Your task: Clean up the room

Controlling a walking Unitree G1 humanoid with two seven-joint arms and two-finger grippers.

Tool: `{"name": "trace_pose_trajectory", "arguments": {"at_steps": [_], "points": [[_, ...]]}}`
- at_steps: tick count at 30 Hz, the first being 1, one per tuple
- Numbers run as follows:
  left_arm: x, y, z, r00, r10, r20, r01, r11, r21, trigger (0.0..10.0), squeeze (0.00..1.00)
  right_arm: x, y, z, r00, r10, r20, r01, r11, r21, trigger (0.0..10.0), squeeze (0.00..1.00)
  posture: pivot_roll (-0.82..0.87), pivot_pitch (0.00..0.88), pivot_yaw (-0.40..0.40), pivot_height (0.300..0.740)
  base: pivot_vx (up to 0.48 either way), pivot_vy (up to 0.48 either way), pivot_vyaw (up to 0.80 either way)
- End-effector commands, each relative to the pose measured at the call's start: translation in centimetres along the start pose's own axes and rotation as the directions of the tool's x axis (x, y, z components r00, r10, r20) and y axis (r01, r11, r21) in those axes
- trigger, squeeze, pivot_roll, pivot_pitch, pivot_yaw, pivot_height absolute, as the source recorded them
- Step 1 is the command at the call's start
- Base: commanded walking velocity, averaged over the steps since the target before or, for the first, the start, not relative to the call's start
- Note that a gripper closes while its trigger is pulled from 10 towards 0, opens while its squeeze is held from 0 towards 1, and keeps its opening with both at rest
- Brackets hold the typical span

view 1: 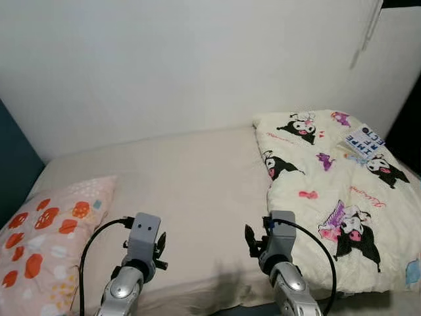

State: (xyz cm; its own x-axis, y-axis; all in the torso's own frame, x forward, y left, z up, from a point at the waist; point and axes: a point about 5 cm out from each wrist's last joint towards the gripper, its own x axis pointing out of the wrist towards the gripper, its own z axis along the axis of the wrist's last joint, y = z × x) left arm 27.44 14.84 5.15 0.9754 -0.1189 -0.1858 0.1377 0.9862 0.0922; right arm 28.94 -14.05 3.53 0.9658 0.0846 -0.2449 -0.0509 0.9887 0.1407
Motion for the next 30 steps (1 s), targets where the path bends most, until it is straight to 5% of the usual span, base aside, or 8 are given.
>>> {"name": "trace_pose_trajectory", "arguments": {"at_steps": [1, 9, 30], "points": [[-0.3, 0.5, -0.5, 1.000, 0.017, -0.024, -0.017, 1.000, 0.010, 10.0, 0.00, 0.0, 0.2, -0.1, 1.000, 0.003, -0.005, -0.003, 1.000, 0.010, 10.0, 0.00, 0.00, 0.055, 0.016, 0.740, 0.000, 0.000, 0.00], [-0.2, 0.7, -0.3, 0.999, 0.028, -0.017, -0.028, 1.000, 0.008, 10.0, 0.00, 0.1, 0.2, 0.0, 1.000, 0.003, -0.005, -0.003, 1.000, 0.009, 10.0, 0.00, 0.01, 0.058, 0.013, 0.740, 0.000, 0.000, 0.00], [1.3, 1.7, 1.1, 0.987, 0.158, -0.039, -0.162, 0.973, -0.163, 10.0, 0.00, 0.8, 0.4, 0.8, 1.000, 0.002, 0.019, -0.002, 1.000, 0.009, 10.0, 0.00, 0.02, 0.056, 0.021, 0.740, 0.000, 0.000, 0.00]]}}
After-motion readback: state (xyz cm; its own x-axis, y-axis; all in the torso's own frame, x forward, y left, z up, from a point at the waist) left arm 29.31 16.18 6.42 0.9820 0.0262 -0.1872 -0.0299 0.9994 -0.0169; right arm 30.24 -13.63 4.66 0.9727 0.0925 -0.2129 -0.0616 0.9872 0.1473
